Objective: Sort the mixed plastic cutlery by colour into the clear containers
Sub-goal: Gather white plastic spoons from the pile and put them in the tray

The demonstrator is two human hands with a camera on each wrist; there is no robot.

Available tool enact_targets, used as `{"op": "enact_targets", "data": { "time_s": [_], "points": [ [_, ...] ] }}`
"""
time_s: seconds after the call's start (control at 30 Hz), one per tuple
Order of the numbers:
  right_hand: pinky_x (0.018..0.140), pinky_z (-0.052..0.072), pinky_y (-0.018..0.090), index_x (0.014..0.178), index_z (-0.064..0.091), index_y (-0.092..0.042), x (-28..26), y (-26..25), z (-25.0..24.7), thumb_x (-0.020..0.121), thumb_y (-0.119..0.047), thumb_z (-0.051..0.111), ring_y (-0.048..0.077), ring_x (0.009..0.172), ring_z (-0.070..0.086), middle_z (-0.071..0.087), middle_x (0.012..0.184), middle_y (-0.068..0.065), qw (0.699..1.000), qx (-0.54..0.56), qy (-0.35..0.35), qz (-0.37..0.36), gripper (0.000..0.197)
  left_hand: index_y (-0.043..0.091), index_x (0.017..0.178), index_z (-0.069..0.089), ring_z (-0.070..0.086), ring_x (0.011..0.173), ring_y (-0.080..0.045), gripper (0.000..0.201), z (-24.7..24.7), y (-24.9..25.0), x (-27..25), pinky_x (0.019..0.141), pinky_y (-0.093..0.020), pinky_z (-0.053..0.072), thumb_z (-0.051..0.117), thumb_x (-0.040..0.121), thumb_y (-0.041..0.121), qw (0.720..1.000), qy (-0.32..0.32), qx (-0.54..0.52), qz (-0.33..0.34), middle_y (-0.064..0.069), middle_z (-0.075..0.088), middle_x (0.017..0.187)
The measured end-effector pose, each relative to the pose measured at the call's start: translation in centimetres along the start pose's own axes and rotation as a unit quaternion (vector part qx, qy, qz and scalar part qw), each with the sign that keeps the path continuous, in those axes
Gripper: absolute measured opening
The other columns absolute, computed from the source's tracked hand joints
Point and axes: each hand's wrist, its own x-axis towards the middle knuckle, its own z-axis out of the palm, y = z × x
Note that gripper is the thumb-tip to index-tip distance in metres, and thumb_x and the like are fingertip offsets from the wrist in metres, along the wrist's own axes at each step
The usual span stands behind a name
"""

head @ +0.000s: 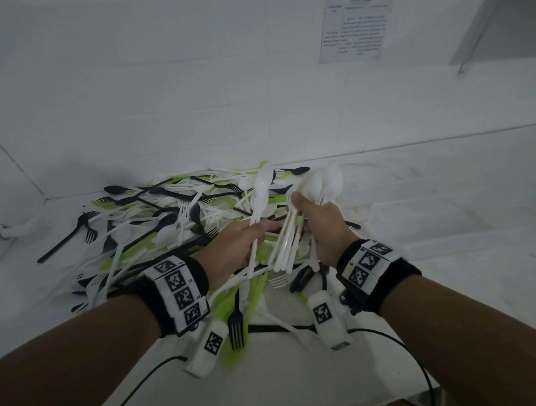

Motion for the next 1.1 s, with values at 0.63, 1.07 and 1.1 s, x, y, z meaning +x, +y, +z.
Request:
{"op": "enact_targets", "data": {
  "time_s": [0.63,1.07,1.1],
  "points": [
    [0.046,0.045,0.028,0.098,0.065,-0.003,0.5,0.1,-0.6,0.093,-0.032,0.075,0.014,0.047,0.044,0.048,0.070,0.010,1.000,-0.001,0.031,0.002,0.031,0.010,0.113,0.057,0.035,0.052,-0.009,0.026,0.1,0.6,-1.4,0.049,-0.022,0.031,0.041,0.108,0.030,0.997,0.074,0.024,0.022,-0.002,0.042,0.078],
    [0.066,0.048,0.038,0.095,0.069,-0.003,-0.5,0.4,0.7,0.086,-0.035,0.081,0.026,0.064,0.050,0.054,0.074,0.013,0.998,-0.025,-0.051,0.020,0.036,0.011,0.116,0.065,0.069,0.098,-0.020,0.035,0.9,1.1,-1.7,0.097,-0.038,0.051,0.054,0.099,0.039,1.000,-0.011,0.026,0.011,-0.006,0.072,0.112],
    [0.061,0.047,0.034,0.089,0.068,-0.003,-0.7,0.3,0.6,0.087,-0.033,0.081,0.022,0.058,0.049,0.053,0.067,0.010,0.998,-0.037,-0.058,0.012,0.033,0.015,0.122,0.063,0.068,0.102,-0.024,0.039,0.6,1.4,-1.5,0.100,-0.042,0.052,0.056,0.094,0.041,1.000,0.007,-0.017,0.001,-0.010,0.070,0.122]
  ]
}}
